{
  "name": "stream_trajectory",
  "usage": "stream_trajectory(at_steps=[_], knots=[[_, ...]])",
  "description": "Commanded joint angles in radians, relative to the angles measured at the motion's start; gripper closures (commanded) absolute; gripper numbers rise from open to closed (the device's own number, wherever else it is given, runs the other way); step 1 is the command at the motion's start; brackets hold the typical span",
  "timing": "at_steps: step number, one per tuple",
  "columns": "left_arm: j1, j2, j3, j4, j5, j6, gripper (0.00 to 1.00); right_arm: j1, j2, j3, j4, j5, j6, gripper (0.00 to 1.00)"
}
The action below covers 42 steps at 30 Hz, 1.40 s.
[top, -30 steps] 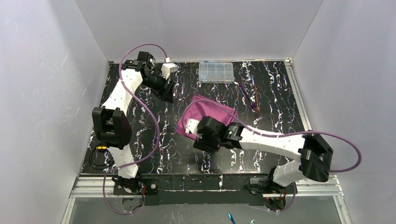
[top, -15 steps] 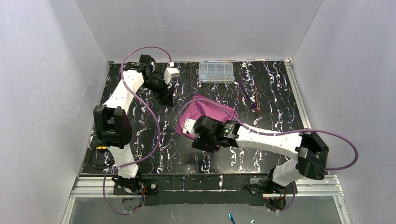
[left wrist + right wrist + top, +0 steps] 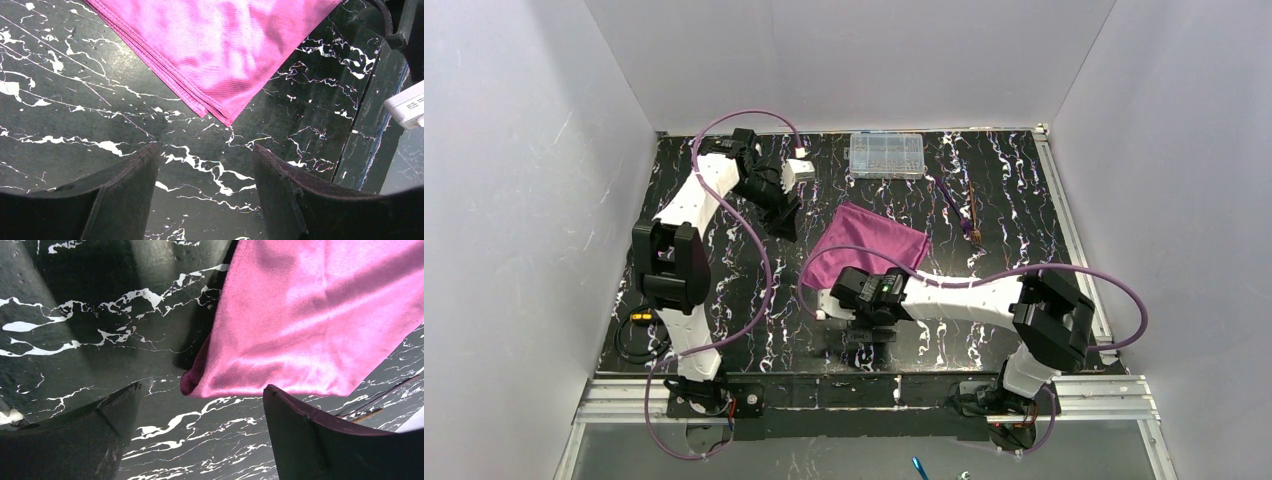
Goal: Fold the napkin into a case and place the utensils inside
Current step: Pick up the lower triangle-folded napkin from the center of the board.
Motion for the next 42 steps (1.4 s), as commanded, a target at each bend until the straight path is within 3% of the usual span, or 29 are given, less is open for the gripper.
stream_trajectory(at_steps=[1, 8, 16, 19, 20, 21, 30, 38, 42], knots=[[0.001, 0.024, 0.045, -0.039, 0.043, 0.026, 0.34, 0.002, 0.013, -0.027, 0.005, -0.005, -0.069, 0.01], [0.001, 0.062, 0.081, -0.051, 0.033, 0.012, 0.35, -0.010, 0.048, -0.063, 0.081, 0.028, -0.108, 0.05], [0.001, 0.068, 0.085, -0.055, 0.024, 0.023, 0.36, -0.030, 0.062, -0.090, 0.122, 0.012, -0.119, 0.18], [0.001, 0.070, 0.080, -0.065, 0.033, 0.043, 0.36, -0.040, 0.061, -0.092, 0.138, -0.001, -0.110, 0.28], [0.001, 0.076, 0.086, -0.071, 0.033, 0.047, 0.36, -0.050, 0.061, -0.097, 0.154, -0.010, -0.099, 0.40], [0.001, 0.081, 0.093, -0.076, 0.033, 0.048, 0.36, -0.052, 0.060, -0.099, 0.158, -0.012, -0.096, 0.45], [0.001, 0.099, 0.130, -0.125, 0.041, 0.079, 0.35, -0.087, 0.066, -0.097, 0.171, -0.043, -0.057, 0.62], [-0.002, 0.072, 0.052, -0.158, 0.101, 0.240, 0.33, -0.184, 0.029, -0.042, 0.146, -0.142, 0.005, 0.99], [-0.032, 0.017, -0.043, -0.180, 0.131, 0.430, 0.30, -0.227, 0.015, -0.038, 0.139, -0.211, 0.006, 0.99]])
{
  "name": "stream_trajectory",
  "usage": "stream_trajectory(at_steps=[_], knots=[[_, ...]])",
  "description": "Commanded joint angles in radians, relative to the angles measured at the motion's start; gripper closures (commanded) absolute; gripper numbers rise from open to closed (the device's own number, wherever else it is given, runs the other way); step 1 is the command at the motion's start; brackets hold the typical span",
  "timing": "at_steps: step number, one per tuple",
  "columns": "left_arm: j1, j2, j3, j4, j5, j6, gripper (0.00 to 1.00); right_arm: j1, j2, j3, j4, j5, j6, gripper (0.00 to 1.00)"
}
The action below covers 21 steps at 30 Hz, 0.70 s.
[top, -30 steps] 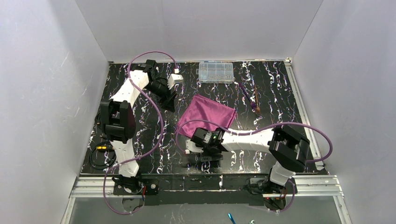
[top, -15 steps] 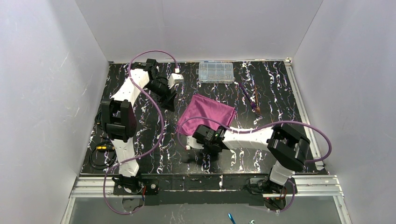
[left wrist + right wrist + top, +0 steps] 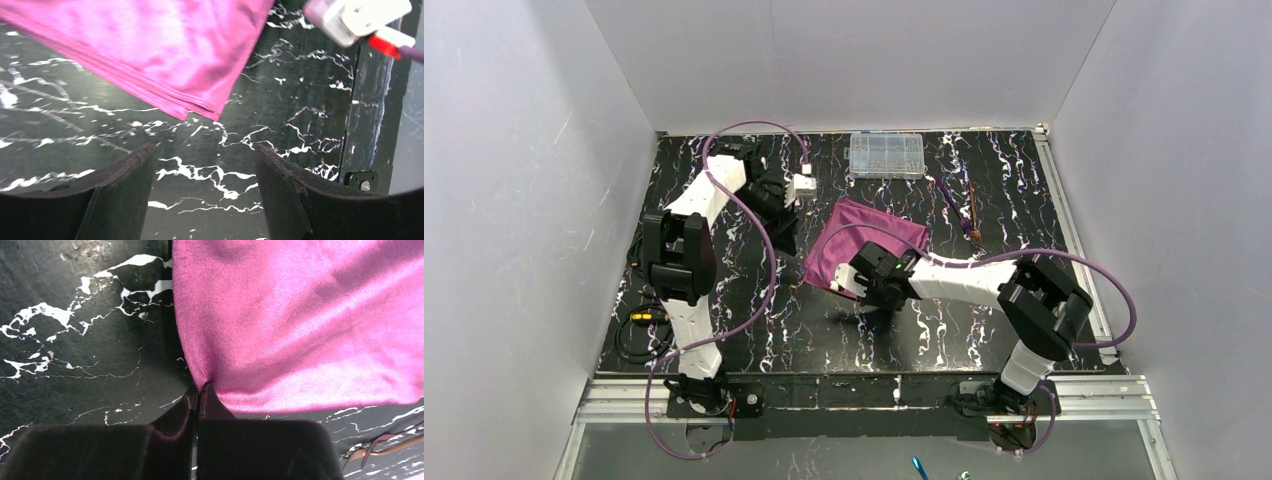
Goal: Fold the napkin into a case and place the utensils inside
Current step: Pick up the lower triangle-folded napkin from the center of the board, then fold the lower triangle-folded napkin at the center of the board.
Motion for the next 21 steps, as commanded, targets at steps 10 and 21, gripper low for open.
stream_trajectory(at_steps=[10, 21], knots=[[-0.151, -0.166, -0.285, 0.120, 0.100, 0.332, 0.25, -0.174, -0.072, 0.047, 0.018, -0.335, 0.087, 0.99], [-0.204, 0.042, -0.058, 0.224, 0.149, 0.116, 0.21, -0.273, -0.111, 0.005, 0.089, -0.482, 0.137, 0.99]])
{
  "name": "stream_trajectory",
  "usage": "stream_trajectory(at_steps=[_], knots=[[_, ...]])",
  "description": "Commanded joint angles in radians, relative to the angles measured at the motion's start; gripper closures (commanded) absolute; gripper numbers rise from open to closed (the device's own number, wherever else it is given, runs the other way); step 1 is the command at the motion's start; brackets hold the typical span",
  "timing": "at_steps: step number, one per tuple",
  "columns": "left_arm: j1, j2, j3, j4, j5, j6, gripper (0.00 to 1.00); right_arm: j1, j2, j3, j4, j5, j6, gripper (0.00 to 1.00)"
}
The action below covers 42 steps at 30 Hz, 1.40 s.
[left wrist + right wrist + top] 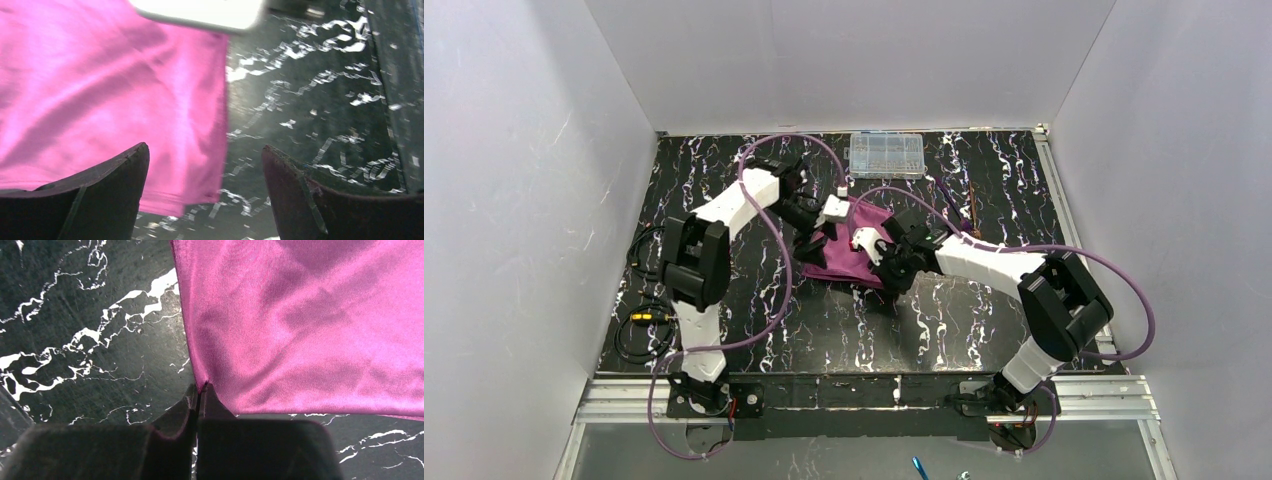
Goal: Fold the napkin into a case and place the utensils inside
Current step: Fold the lower triangle-folded napkin at the center of the board.
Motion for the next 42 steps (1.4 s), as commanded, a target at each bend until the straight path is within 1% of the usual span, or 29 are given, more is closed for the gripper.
stream_trajectory(at_steps=[1, 5, 8, 10, 13, 17, 21, 24, 27, 32, 37, 40, 42], knots=[[-0.014, 0.130, 0.172, 0.081, 0.057, -0.182, 0.24, -0.028, -0.056, -0.014, 0.051, -0.089, 0.034, 0.99], [-0.006, 0.247, 0.327, 0.102, 0.033, -0.279, 0.33, -0.041, -0.068, -0.026, 0.051, -0.099, 0.035, 0.99], [-0.014, 0.289, 0.367, 0.225, -0.033, -0.392, 0.37, -0.044, -0.069, -0.032, 0.053, -0.108, 0.035, 0.99], [-0.035, 0.309, 0.373, 0.273, -0.119, -0.401, 0.38, -0.045, -0.065, -0.032, 0.056, -0.114, 0.034, 0.99], [-0.058, 0.321, 0.354, 0.295, -0.163, -0.366, 0.39, -0.050, -0.055, -0.030, 0.050, -0.117, 0.033, 0.99], [-0.082, 0.313, 0.290, 0.297, -0.234, -0.256, 0.42, -0.067, -0.049, -0.025, 0.050, -0.138, 0.041, 0.99], [-0.096, 0.310, 0.256, 0.288, -0.279, -0.190, 0.44, -0.127, -0.040, -0.003, 0.052, -0.181, 0.066, 0.99], [-0.103, 0.317, 0.259, 0.240, -0.293, -0.140, 0.44, -0.184, -0.023, 0.024, 0.055, -0.220, 0.087, 0.99], [-0.105, 0.322, 0.260, 0.190, -0.287, -0.090, 0.47, -0.196, 0.014, 0.057, 0.034, -0.238, 0.085, 0.99], [-0.105, 0.338, 0.284, 0.095, -0.274, 0.005, 0.49, -0.208, 0.067, 0.105, 0.002, -0.286, 0.075, 0.99], [-0.107, 0.354, 0.325, 0.011, -0.248, 0.045, 0.51, -0.253, 0.084, 0.138, -0.014, -0.348, 0.063, 0.99], [-0.106, 0.376, 0.379, -0.108, -0.234, 0.088, 0.55, -0.284, 0.119, 0.171, -0.064, -0.414, 0.036, 0.99], [-0.107, 0.394, 0.421, -0.197, -0.230, 0.117, 0.59, -0.304, 0.157, 0.201, -0.096, -0.462, 0.024, 0.99]])
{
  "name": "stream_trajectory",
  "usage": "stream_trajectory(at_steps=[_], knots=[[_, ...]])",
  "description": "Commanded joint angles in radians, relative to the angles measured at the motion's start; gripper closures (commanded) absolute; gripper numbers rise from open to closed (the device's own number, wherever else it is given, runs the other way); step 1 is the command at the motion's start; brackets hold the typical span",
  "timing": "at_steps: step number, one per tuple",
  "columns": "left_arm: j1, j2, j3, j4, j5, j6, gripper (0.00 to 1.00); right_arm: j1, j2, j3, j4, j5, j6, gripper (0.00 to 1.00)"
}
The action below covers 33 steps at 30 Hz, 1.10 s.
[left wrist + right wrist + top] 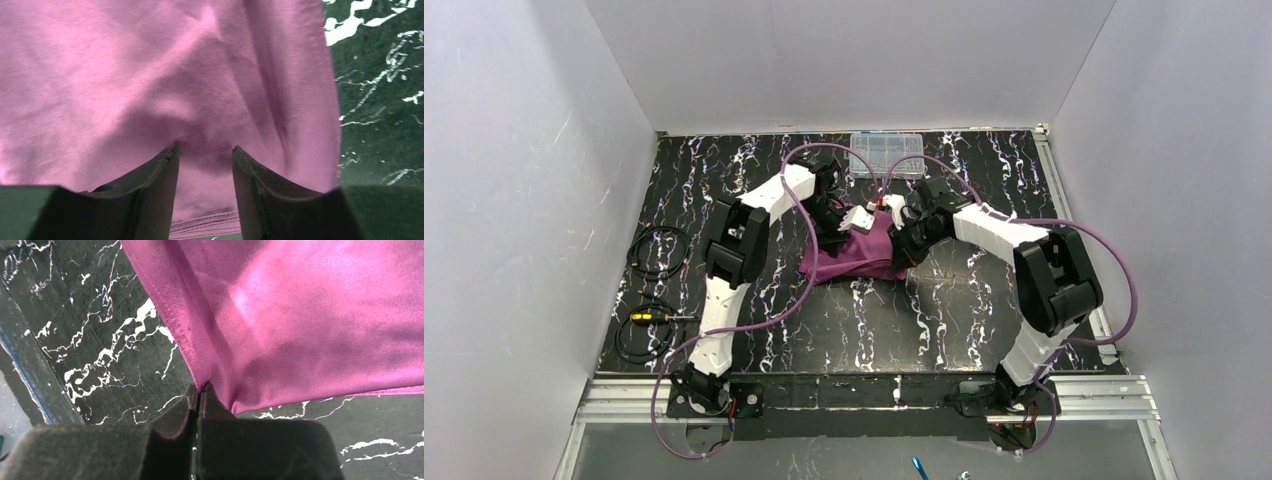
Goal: Fold the napkin into a case and place the utensils inside
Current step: Fold the lower triangle-folded napkin at the center of the board.
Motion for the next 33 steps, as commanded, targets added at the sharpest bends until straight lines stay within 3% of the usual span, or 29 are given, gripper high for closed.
stream_trajectory(at_steps=[1, 5, 8, 11, 21, 33], knots=[[-0.009, 0.038, 0.090, -0.249, 0.029, 0.092, 0.62, -0.040, 0.067, 0.099, -0.061, -0.142, -0.037, 0.99], [-0.008, 0.049, 0.119, -0.257, 0.027, 0.045, 0.63, -0.043, 0.122, 0.150, -0.111, -0.166, -0.062, 0.99], [0.004, 0.042, 0.139, -0.110, 0.037, -0.108, 0.62, -0.045, 0.128, 0.140, -0.103, -0.165, -0.056, 0.99], [0.013, 0.063, 0.229, -0.101, 0.070, -0.175, 0.62, -0.063, 0.134, 0.121, -0.083, -0.174, -0.037, 0.99], [0.015, 0.117, 0.249, -0.137, 0.031, -0.180, 0.65, -0.146, 0.142, 0.036, 0.100, -0.348, 0.144, 0.99], [0.015, 0.125, 0.210, -0.110, -0.017, -0.168, 0.66, -0.176, 0.191, 0.055, 0.170, -0.379, 0.237, 0.99]])
